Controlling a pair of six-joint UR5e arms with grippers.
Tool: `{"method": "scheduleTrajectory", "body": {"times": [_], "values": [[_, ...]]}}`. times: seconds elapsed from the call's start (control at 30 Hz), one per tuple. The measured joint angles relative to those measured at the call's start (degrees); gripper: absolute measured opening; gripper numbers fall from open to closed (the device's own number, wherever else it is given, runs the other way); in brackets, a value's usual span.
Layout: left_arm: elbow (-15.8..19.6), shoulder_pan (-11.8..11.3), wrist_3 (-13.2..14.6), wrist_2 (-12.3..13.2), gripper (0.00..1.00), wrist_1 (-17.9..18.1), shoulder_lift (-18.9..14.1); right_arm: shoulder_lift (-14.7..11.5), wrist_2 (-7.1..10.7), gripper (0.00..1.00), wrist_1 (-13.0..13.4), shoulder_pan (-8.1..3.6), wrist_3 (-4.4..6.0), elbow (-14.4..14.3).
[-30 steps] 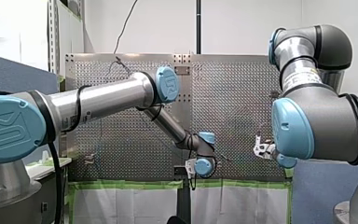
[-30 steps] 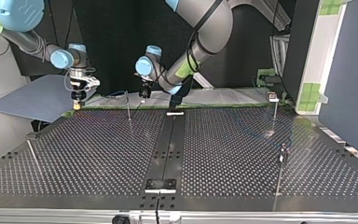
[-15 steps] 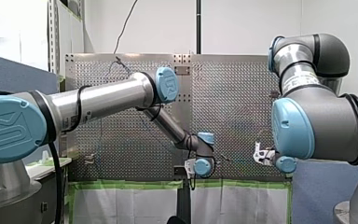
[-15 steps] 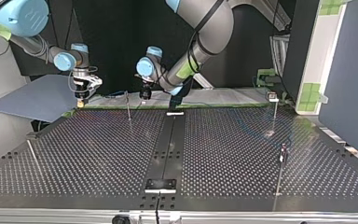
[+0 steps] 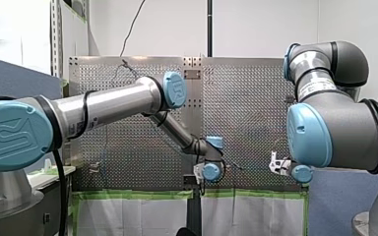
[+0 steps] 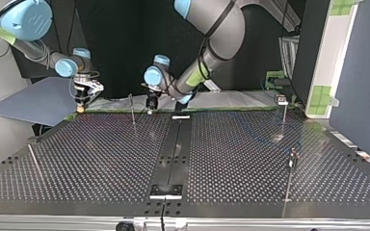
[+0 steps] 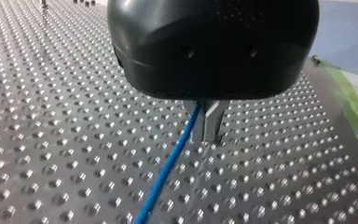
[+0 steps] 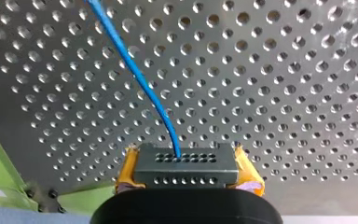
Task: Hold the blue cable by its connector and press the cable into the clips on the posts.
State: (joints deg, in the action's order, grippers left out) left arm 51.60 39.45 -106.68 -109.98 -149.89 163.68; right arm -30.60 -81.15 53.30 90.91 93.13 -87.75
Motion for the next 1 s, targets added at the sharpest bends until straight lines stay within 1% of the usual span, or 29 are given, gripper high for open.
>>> {"method": "scheduleTrajectory", "body": {"times": [0.13, 0.33, 0.4, 0.5, 0.63, 0.73, 0.87, 0.9, 0.93, 0.97, 1.0], "values": [[0.45, -0.85, 0.05, 0.33, 0.0, 0.01, 0.0, 0.03, -1.11, 0.0, -0.23, -0.08, -0.02, 0.72], [0.87, -1.82, 0.35, 1.04, 0.0, 0.01, -0.04, 0.03, -1.23, 0.0, -0.46, 0.11, -0.53, 1.4], [0.9, -2.19, 0.45, 1.25, 0.0, 0.02, -0.04, 0.03, -0.73, 0.0, -0.49, 0.15, -0.56, 1.76], [0.91, -2.73, 0.85, 1.12, 0.0, 0.02, -0.05, 0.04, 0.53, 0.0, -0.86, 0.25, -0.63, 2.57], [0.92, -3.27, 1.19, 0.59, 0.0, 0.02, -0.07, 0.04, 2.35, 0.0, -2.3, 0.36, -0.75, 3.81], [0.94, -3.53, 1.27, 0.51, 0.0, 0.02, -0.06, 0.05, 2.83, 0.0, -2.77, 0.39, -0.78, 4.19], [1.04, -3.74, 1.3, 0.8, 0.0, 0.0, -0.08, 0.05, 2.99, 0.0, -3.15, 0.47, -0.92, 4.32], [1.08, -3.77, 1.3, 0.92, 0.14, -0.01, -0.08, 0.05, 2.99, 0.0, -3.24, 0.48, -0.97, 4.33], [1.12, -3.79, 1.3, 1.13, 0.32, -0.01, -0.08, 0.05, 3.02, 0.0, -3.34, 0.51, -1.03, 4.34], [1.18, -3.8, 1.31, 1.53, 0.32, -0.02, -0.08, 0.05, 3.03, 0.0, -3.39, 0.54, -1.07, 4.35], [1.22, -3.81, 1.31, 1.86, 0.45, -0.04, -0.08, 0.05, 3.04, 0.0, -3.43, 0.56, -1.09, 4.36]]}}
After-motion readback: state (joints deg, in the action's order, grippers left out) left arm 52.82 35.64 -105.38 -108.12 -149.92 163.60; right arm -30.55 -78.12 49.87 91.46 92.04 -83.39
